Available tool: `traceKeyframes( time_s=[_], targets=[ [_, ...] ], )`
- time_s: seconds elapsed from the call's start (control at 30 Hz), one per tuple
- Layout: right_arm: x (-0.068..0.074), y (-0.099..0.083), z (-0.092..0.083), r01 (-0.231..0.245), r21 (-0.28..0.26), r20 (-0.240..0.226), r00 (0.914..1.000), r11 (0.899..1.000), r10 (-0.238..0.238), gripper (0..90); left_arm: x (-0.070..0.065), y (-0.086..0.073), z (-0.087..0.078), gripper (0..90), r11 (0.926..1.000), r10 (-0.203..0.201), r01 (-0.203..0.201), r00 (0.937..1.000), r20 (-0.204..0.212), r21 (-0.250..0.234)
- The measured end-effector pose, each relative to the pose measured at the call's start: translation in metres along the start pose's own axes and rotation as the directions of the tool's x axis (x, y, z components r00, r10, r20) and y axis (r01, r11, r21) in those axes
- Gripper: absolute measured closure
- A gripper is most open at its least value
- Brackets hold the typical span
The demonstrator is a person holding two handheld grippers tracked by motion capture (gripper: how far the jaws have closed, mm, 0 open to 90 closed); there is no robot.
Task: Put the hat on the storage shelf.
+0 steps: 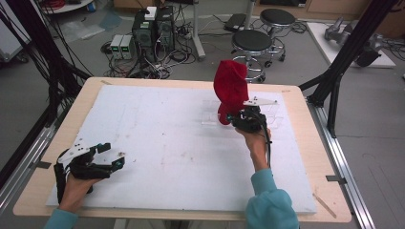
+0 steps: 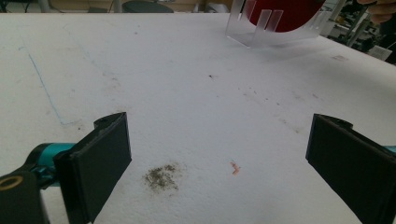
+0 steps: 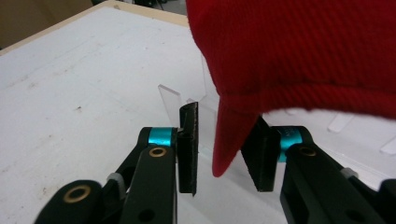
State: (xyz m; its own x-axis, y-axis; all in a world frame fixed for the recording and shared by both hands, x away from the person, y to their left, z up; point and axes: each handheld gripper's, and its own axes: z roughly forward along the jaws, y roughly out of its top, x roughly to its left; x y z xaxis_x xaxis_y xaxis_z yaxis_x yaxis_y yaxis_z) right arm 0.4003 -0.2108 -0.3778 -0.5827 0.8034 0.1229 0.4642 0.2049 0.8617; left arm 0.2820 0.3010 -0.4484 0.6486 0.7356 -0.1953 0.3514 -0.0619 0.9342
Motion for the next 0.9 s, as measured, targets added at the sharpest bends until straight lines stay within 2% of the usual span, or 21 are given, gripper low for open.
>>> traceKeyframes(
  time_s=[0.2,0.27,0.37,0.43,0.53,0.6,0.7,0.8,0.87,0.9],
  targets=[
    [-0.002,-0.010,-0.009,-0.029,-0.015,0.043,0.9986,0.999,0.030,38.5,0.001,0.000,-0.001,7.0,1.0000,-0.003,0.003,1.0000,0.000,-0.008],
    [-0.002,-0.012,-0.015,-0.033,-0.004,0.057,0.9978,0.999,0.033,29.3,0.001,0.000,-0.001,7.0,1.0000,0.004,-0.004,1.0000,-0.004,-0.009],
    [0.001,-0.012,-0.026,-0.033,-0.018,0.052,0.9981,0.999,0.034,24.0,-0.001,-0.001,-0.004,7.0,0.9991,0.040,-0.040,0.9985,-0.038,-0.016],
    [0.004,-0.012,-0.036,-0.015,-0.029,0.060,0.9981,0.999,0.016,21.9,-0.001,-0.001,-0.005,7.0,0.9979,0.061,-0.062,0.9961,-0.065,-0.019],
    [0.008,-0.012,-0.053,0.010,-0.055,0.059,0.9983,0.998,-0.006,21.1,-0.003,-0.002,-0.006,7.0,0.9972,0.064,-0.067,0.9948,-0.079,-0.033],
    [0.010,-0.012,-0.066,0.002,-0.084,0.050,0.9987,0.996,0.002,19.2,-0.004,-0.002,-0.007,7.0,0.9961,0.073,-0.077,0.9939,-0.082,-0.044],
    [0.016,-0.013,-0.086,0.018,-0.132,0.044,0.9990,0.991,-0.012,17.9,-0.004,-0.003,-0.007,7.2,0.9957,0.072,-0.077,0.9935,-0.089,-0.051],
    [0.022,-0.018,-0.106,0.054,-0.177,0.042,0.9980,0.983,-0.047,17.3,-0.004,-0.003,-0.008,7.2,0.9948,0.075,-0.081,0.9927,-0.095,-0.062],
    [0.022,-0.025,-0.115,0.066,-0.165,0.030,0.9976,0.984,-0.061,16.4,-0.004,-0.004,-0.009,7.2,0.9947,0.069,-0.075,0.9935,-0.091,-0.070],
    [0.022,-0.030,-0.119,0.080,-0.154,0.053,0.9959,0.985,-0.073,15.3,-0.003,-0.004,-0.010,7.2,0.9949,0.064,-0.071,0.9937,-0.092,-0.073]
  ],
)
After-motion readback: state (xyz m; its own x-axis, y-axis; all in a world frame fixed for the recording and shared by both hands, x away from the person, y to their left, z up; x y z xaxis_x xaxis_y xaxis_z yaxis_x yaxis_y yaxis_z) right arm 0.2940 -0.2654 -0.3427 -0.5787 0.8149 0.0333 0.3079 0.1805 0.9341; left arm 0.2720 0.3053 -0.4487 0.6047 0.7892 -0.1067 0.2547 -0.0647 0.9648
